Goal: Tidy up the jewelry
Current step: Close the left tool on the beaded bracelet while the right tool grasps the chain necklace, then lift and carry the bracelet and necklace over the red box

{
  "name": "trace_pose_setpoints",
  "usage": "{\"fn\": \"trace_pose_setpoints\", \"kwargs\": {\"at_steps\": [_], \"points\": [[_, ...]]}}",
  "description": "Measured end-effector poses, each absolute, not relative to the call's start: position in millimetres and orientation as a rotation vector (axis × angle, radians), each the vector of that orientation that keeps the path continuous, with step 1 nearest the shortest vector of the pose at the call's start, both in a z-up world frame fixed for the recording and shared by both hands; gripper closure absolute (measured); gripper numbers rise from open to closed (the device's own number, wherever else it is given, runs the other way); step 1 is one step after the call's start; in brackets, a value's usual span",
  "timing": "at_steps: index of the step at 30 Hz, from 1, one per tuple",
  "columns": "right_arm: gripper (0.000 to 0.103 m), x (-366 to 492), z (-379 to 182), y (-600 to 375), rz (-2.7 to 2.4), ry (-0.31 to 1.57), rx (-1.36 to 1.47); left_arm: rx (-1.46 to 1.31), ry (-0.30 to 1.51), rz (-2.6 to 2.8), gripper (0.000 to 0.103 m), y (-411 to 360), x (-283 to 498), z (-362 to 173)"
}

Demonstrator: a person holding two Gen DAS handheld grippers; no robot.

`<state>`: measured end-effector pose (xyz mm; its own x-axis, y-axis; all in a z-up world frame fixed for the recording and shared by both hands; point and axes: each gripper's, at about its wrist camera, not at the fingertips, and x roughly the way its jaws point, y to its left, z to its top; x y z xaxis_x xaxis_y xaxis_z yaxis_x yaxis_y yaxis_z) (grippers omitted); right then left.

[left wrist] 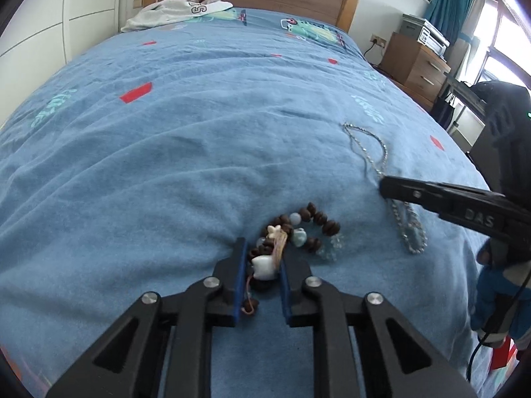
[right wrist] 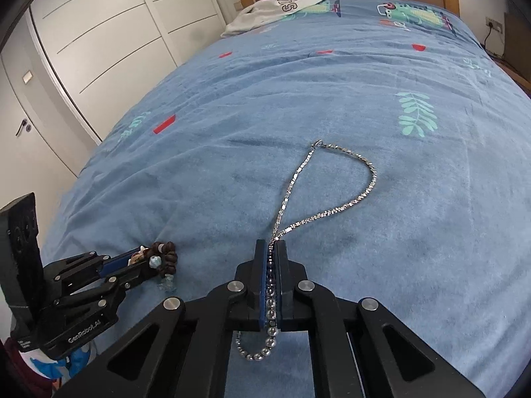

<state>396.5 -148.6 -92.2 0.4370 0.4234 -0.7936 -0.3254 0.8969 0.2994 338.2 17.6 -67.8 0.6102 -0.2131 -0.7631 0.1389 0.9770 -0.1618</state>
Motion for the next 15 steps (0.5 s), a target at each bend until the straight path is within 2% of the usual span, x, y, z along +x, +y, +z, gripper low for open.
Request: {"fn": "trace_pose_setpoints", "kwargs": {"at_steps": [15], "points": [[0.099,307.9,-23.6,-180.1,0.480,0.907,0.214,-0.058,0.807,-0.174,0.089,4.5,265.4,-4.6]]}}
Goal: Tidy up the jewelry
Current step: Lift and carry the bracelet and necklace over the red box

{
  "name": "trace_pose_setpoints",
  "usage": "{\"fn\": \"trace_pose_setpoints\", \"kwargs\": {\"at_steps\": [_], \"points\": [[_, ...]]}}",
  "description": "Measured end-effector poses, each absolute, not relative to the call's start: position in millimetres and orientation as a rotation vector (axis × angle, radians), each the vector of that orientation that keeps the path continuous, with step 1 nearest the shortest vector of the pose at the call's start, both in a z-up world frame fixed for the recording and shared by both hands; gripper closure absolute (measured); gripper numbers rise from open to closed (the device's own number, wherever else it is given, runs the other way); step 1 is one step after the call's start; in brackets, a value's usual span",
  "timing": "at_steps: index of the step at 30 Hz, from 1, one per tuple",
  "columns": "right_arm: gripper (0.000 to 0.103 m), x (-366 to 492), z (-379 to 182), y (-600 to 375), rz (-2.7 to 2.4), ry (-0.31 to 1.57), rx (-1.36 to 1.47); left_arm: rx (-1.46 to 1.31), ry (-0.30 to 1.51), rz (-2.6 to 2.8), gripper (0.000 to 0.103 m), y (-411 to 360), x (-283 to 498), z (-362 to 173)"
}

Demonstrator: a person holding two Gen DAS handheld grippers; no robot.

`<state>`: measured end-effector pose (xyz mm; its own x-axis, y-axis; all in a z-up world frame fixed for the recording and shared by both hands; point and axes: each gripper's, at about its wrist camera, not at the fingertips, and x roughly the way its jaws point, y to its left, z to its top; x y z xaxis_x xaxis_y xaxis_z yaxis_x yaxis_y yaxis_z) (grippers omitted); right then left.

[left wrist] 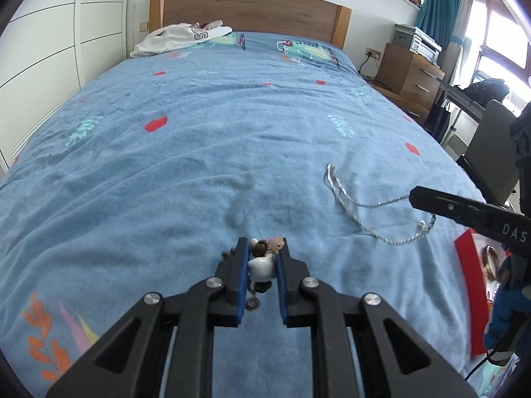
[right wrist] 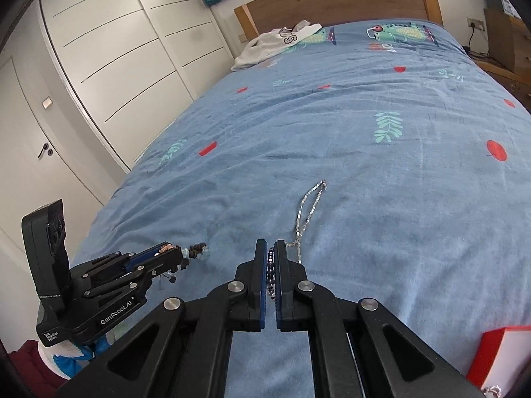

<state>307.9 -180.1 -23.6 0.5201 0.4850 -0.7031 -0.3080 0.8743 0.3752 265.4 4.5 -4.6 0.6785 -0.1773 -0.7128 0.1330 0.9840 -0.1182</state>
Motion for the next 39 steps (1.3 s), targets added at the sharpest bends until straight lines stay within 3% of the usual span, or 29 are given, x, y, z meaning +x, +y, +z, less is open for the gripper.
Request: {"fn": "trace_pose_setpoints", "kwargs": {"at_steps": [20,32,39], "points": [[0.099,188.1,100.5,-243.7,0.422,0.746,0.231,-0.013,0.707,-0.246,0.089,-35.1,150.8,107.6],[0.099,135.9,173.9,-324.7,0.297,0.610,0.191,0.007,0.658,-0.425,0.089,-138.2,119.5,157.1],[0.099,145.3,169.8,-371.6,0.246,0.610,0.186,0.012,0.677,-0.524,0.089,-215.8,138.0,155.6]]}}
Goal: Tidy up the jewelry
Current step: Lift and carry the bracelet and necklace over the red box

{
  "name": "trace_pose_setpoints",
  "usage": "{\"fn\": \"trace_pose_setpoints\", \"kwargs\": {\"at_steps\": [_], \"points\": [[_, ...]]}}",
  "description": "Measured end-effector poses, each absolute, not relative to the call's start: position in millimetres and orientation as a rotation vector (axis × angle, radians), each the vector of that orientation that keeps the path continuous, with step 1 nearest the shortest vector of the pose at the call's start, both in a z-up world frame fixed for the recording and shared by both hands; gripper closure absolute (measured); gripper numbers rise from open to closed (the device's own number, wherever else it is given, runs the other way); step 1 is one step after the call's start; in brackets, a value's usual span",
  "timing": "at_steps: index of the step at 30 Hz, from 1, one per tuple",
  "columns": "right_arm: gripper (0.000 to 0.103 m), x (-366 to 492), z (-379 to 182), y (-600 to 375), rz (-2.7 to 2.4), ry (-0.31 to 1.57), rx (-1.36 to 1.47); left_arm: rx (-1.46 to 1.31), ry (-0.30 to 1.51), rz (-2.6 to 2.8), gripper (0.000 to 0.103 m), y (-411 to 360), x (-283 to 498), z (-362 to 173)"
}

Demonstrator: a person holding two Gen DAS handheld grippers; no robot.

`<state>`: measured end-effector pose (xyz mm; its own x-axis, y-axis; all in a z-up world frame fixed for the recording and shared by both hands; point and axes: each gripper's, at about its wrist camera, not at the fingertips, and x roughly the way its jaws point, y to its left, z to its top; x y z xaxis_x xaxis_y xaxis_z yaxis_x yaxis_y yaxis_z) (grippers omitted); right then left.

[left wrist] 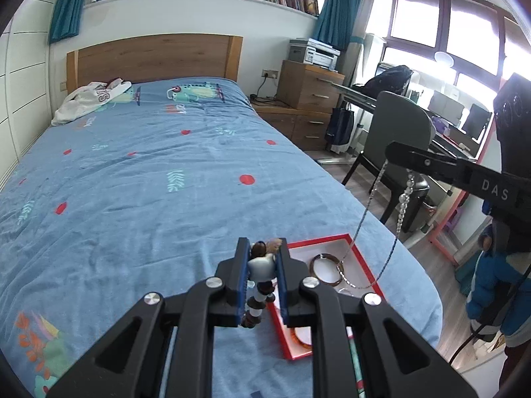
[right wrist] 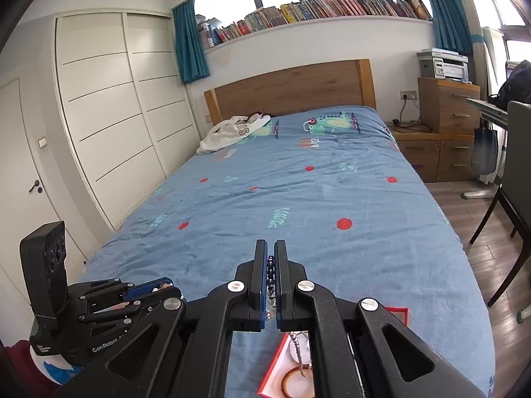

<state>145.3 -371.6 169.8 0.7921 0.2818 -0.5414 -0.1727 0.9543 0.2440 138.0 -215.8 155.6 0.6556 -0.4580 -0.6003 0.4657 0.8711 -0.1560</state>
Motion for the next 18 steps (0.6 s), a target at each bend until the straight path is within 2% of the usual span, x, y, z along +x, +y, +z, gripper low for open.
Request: {"fn": "trace_pose_setpoints", "kwargs": {"at_steps": [11,18], "points": [[0.099,172.9,89.9,-447.9,0.177,0.709,0.285,0.036,0.804,-0.592,0.089,-322.5,191.8,83.7],[0.099,181.1,25.1,-475.2,0.168,0.791,0.364,0.080,0.890,-0.573,0.089,-350.2,214.7,29.8]]}}
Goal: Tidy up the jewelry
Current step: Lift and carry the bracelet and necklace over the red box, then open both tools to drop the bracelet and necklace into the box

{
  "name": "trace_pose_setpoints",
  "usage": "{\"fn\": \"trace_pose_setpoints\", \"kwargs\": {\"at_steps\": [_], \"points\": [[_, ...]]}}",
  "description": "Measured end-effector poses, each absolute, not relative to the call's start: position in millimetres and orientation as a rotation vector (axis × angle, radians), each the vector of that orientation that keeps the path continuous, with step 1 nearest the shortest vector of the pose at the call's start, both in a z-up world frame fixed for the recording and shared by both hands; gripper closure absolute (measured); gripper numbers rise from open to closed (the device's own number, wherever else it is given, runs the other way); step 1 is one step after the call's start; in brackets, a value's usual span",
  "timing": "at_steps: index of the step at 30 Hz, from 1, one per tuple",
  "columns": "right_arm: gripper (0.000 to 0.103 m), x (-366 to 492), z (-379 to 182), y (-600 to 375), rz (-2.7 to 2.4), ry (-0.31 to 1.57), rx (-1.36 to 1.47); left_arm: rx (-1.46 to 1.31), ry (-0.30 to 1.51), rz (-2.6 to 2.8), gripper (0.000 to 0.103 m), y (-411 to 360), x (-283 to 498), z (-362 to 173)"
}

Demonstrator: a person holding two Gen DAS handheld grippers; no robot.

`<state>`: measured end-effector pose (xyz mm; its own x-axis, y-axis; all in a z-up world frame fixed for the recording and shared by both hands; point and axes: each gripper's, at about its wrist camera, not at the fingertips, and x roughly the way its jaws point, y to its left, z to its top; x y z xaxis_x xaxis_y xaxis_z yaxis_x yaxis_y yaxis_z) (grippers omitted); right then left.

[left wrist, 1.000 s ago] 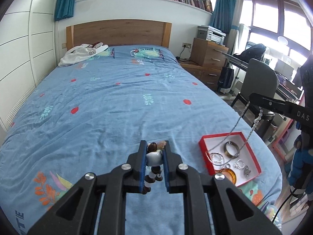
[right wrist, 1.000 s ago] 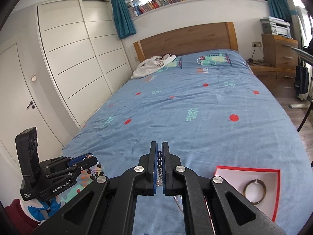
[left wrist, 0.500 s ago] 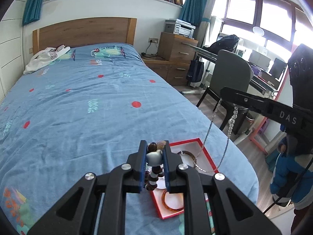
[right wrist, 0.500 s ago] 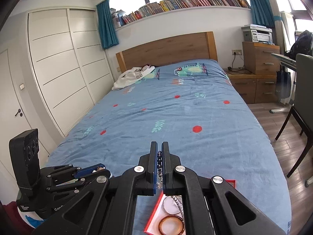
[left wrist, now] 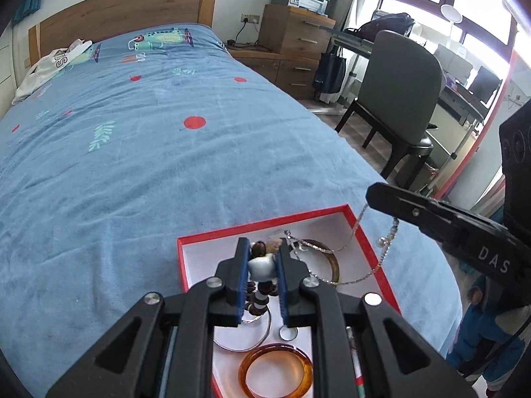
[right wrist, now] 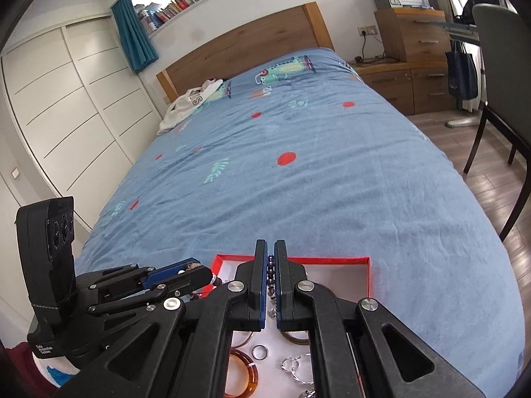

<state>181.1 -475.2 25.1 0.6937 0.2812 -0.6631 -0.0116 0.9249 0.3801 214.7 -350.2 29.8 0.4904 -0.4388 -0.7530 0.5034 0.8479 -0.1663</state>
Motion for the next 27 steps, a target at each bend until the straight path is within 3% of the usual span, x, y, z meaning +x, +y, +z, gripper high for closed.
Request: {"fn": "trace_pose_setpoints", "kwargs": {"at_steps": [8,16,21,27], "points": [[0.099,181.2,-19.0,-481.0,0.192,0.856,0.416,0.110,0.968,-0.536,0.089,-359.0,224.5,-15.2],[0.095,181.2,-40.6,-476.7,0.167,0.918,0.403,0.095,1.001,-0.498,0.088,-356.1,229.0,-27.3],[0.093,175.8,-41.8,-480.0,0.141,0.928,0.392,0.074,0.997,-0.499,0.074,-348.2,223.5,-21.1],[0.087,165.0,-31.4,-480.4,0.116,0.924,0.375,0.047,0.986,-0.498,0.070,-339.3,214.4,-6.4]]}}
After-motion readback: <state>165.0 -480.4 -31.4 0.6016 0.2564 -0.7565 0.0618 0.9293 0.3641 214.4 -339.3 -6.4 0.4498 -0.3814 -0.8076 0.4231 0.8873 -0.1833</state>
